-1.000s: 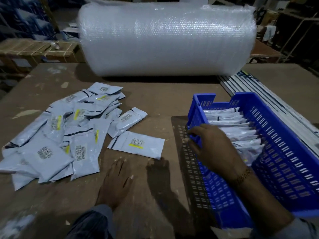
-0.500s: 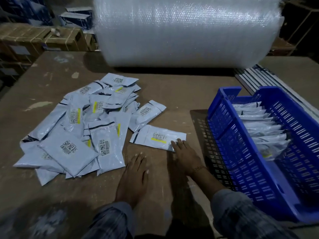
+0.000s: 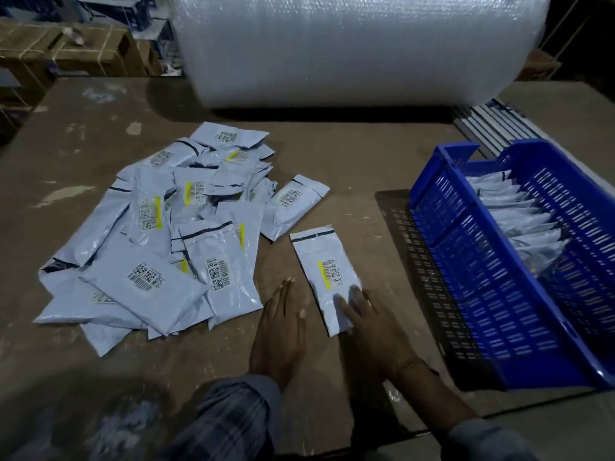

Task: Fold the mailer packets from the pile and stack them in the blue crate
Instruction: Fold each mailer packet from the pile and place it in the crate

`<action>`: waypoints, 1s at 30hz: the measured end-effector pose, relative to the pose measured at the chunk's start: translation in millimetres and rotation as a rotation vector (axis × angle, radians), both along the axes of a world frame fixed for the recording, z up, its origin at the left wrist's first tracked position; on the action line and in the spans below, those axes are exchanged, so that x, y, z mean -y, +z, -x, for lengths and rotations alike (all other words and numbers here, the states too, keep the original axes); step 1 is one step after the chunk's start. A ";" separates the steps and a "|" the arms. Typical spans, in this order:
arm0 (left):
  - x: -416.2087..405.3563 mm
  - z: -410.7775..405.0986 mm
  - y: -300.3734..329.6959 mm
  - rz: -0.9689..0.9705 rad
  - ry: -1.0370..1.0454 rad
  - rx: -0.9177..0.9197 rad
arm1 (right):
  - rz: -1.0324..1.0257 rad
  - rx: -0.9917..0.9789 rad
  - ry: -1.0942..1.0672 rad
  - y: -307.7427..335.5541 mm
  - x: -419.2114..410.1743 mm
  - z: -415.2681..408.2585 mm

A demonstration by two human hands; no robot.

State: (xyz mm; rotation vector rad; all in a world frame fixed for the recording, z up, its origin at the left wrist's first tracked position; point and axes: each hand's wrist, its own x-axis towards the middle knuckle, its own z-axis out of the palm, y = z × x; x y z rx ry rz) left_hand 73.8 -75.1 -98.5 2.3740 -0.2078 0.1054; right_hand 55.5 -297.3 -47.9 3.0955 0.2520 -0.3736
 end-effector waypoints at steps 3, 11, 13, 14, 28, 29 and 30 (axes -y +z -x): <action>-3.1 1.6 3.3 0.042 -0.011 0.001 | 0.048 0.033 -0.060 13.7 -22.5 16.3; -2.4 10.0 9.9 -0.018 -0.042 0.092 | -0.214 0.291 -0.212 11.1 -22.9 30.6; -6.3 10.7 6.9 -0.121 -0.109 0.110 | -0.134 0.240 -0.317 -2.5 -8.9 30.7; -6.9 10.3 4.7 -0.155 -0.134 0.113 | -0.114 0.200 -0.340 -8.9 -3.5 32.9; 58.1 8.3 5.4 -0.572 -0.280 0.071 | -0.212 0.189 -0.150 -22.8 27.3 25.1; 61.2 8.7 1.7 -0.605 -0.305 0.051 | -0.234 0.173 -0.140 -27.0 29.7 22.9; 62.4 10.1 -1.1 -0.629 -0.320 0.040 | -0.246 0.166 -0.140 -30.3 31.2 21.6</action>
